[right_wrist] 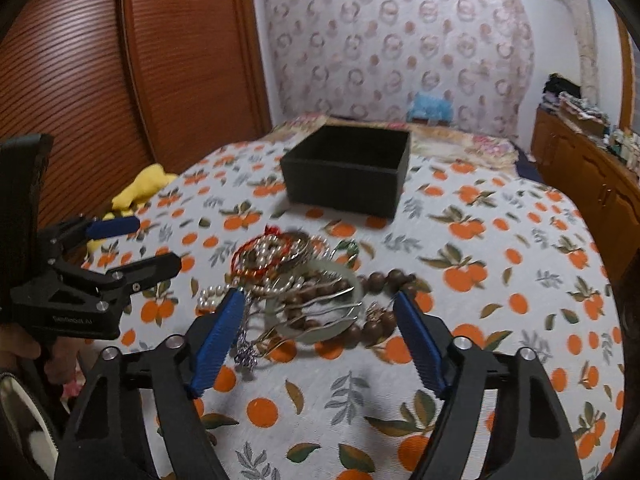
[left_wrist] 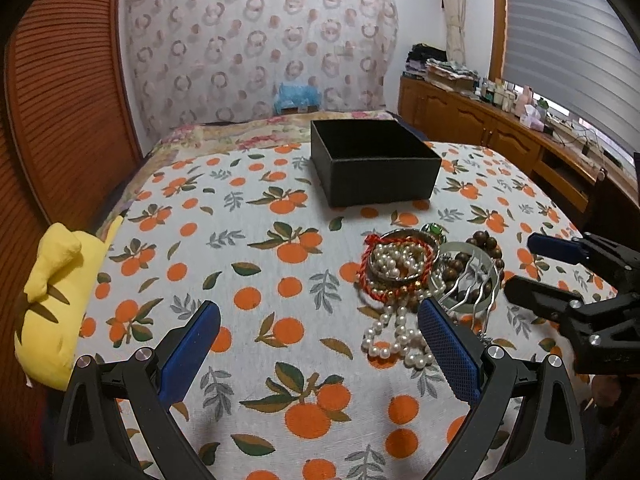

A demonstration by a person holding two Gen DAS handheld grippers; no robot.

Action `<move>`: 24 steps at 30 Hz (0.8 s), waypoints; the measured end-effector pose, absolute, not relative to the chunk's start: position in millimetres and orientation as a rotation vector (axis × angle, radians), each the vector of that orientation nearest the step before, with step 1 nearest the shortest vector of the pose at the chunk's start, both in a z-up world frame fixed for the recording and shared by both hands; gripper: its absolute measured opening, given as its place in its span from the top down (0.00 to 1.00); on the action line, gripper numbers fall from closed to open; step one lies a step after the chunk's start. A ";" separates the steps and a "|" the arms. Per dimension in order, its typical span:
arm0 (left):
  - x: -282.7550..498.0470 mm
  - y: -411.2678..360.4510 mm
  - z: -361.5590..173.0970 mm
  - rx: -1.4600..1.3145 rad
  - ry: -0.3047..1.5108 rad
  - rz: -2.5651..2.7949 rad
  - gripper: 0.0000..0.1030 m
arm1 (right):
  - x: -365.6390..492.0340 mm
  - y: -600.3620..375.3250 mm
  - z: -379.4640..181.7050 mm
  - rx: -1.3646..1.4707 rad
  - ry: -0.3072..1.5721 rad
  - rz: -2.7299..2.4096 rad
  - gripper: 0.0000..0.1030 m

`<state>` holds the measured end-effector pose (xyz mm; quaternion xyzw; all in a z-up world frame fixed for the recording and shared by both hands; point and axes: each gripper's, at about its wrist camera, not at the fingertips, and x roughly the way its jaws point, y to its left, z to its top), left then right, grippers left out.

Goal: Organize jewelry
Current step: 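Grasp the silver hair forks with the right tool while the left tool approaches the pile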

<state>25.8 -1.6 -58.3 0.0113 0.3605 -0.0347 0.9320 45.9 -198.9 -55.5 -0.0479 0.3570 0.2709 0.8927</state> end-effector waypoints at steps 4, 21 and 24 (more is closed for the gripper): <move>28.4 1.7 -64.3 0.022 0.759 -0.076 0.07 | 52.8 -193.4 -66.4 -0.103 0.786 0.576 0.24; 29.6 2.4 -69.4 0.018 0.775 -0.079 0.07 | 59.6 -185.4 -78.6 -0.172 0.820 0.548 0.43; 29.7 2.1 -70.7 0.017 0.775 -0.079 0.07 | 57.2 -186.8 -77.8 -0.155 0.828 0.555 0.47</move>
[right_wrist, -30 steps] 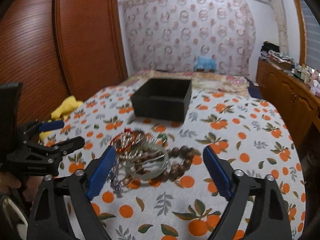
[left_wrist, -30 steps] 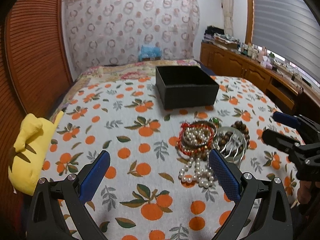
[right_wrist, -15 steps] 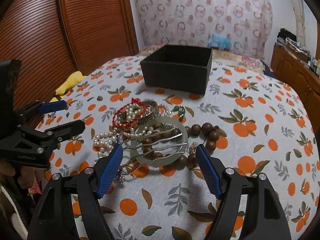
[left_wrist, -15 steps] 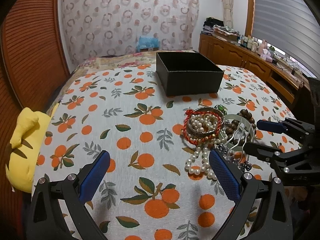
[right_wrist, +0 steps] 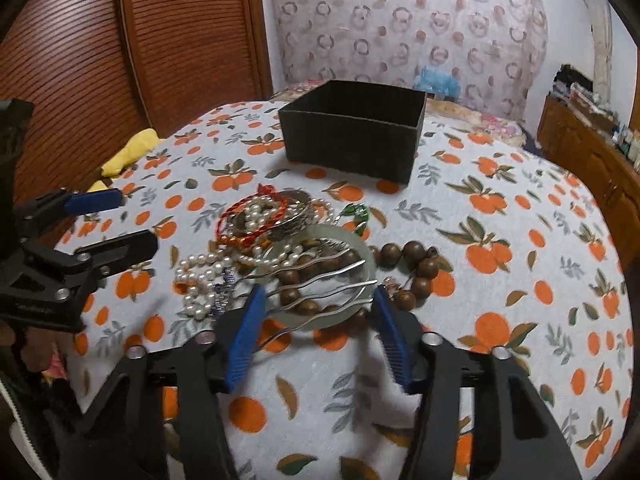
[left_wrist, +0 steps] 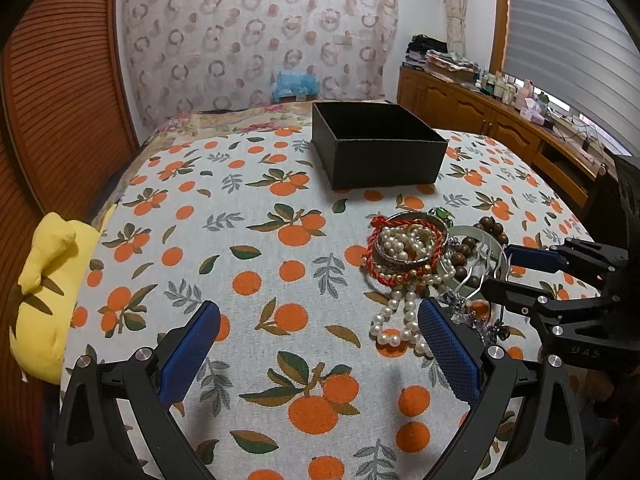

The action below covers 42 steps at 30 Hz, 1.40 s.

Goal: Organize jewelry
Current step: 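Grasp the silver hair forks with the right tool while the left tool approaches the pile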

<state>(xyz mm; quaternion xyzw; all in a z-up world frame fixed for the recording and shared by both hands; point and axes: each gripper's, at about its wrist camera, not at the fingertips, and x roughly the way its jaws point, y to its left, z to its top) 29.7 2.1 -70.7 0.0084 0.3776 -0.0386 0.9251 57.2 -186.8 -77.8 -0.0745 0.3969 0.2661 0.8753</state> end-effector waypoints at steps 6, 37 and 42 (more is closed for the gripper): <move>28.7 2.3 -71.7 0.013 0.776 -0.080 0.07 | 60.2 -193.0 -71.9 -0.121 0.809 0.522 0.70; 22.9 11.4 -70.2 -0.012 0.774 -0.078 0.07 | 45.8 -187.0 -83.4 0.091 0.970 0.646 0.61; 24.0 11.5 -71.0 -0.010 0.775 -0.077 0.07 | 55.0 -186.2 -87.0 0.158 0.993 0.671 0.67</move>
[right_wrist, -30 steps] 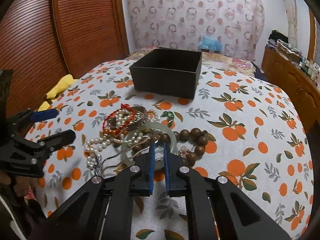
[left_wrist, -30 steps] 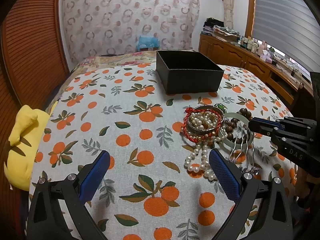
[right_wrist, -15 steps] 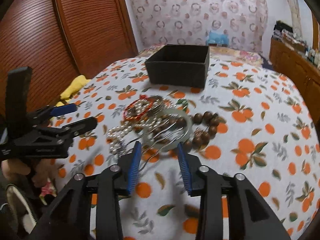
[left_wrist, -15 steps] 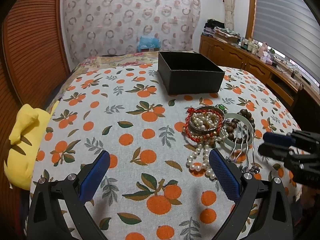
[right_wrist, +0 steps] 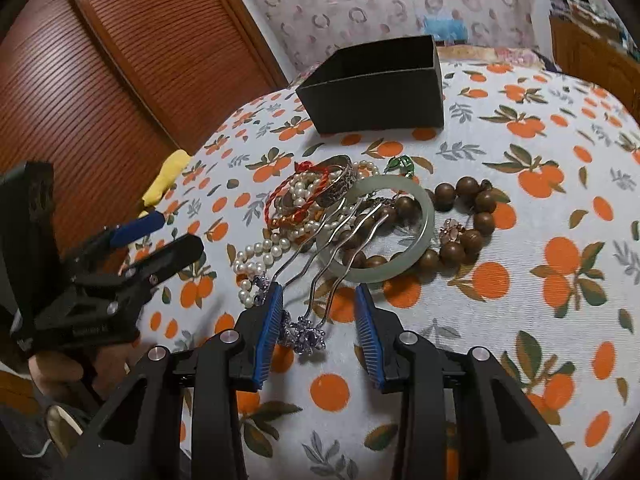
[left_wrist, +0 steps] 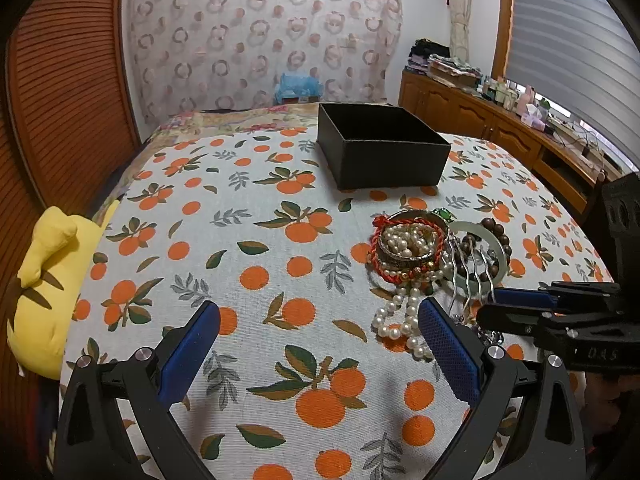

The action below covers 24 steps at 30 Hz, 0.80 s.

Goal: Organize jewelry
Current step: 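Grasp the silver hair forks with the right tool while the left tool approaches the pile, then grasp the red string bracelet with the left tool while the right tool holds the hair forks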

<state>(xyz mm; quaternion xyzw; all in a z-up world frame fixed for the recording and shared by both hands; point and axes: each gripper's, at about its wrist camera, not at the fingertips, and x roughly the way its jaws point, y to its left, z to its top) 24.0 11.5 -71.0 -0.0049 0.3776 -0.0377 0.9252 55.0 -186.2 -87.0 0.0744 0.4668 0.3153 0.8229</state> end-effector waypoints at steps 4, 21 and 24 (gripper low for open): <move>27.1 11.3 -73.2 -0.013 0.782 -0.075 0.07 | 58.6 -183.0 -83.9 0.144 0.979 0.663 0.74; 36.1 7.6 -74.2 -0.001 0.793 -0.090 0.07 | 51.8 -190.3 -50.6 0.049 0.837 0.652 0.89; 41.2 4.8 -73.9 0.005 0.795 -0.112 0.07 | 52.8 -192.9 -46.4 0.038 0.819 0.642 0.89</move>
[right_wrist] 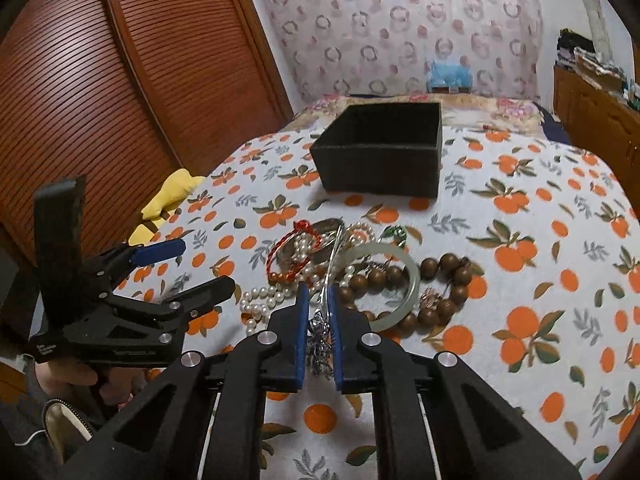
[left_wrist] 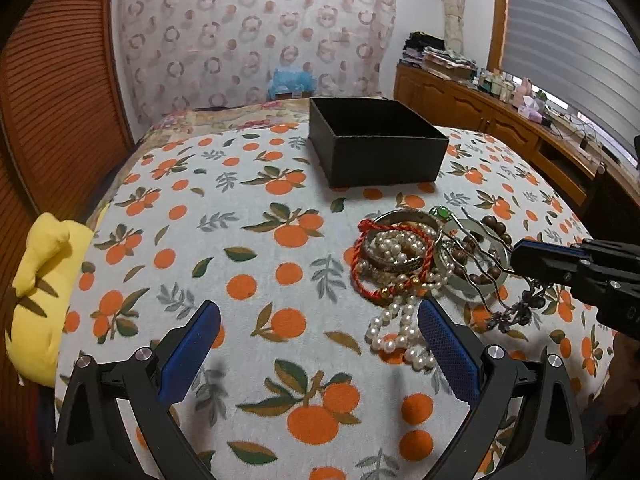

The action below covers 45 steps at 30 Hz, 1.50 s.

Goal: Organize jewelry
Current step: 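Grasp the red string bracelet with the left tool while the right tool holds the hair forks, then carry the red bracelet and hair forks into the black box and open both tools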

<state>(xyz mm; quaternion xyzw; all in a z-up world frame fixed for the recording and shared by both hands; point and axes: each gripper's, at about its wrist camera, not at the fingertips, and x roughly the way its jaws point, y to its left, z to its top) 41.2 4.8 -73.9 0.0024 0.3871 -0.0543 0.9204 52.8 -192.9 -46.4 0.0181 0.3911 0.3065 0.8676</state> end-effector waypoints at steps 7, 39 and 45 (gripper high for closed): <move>60.2 -3.0 -79.5 0.001 0.823 -0.229 0.10 | 53.1 -199.3 -36.8 0.025 0.783 0.630 0.89; 96.7 13.8 -56.3 -0.019 0.786 -0.249 0.98 | 60.9 -211.1 -34.8 -0.011 0.757 0.596 0.89; 93.5 10.2 -28.7 -0.008 0.721 -0.261 0.98 | 70.0 -207.6 -27.6 -0.030 0.741 0.609 0.89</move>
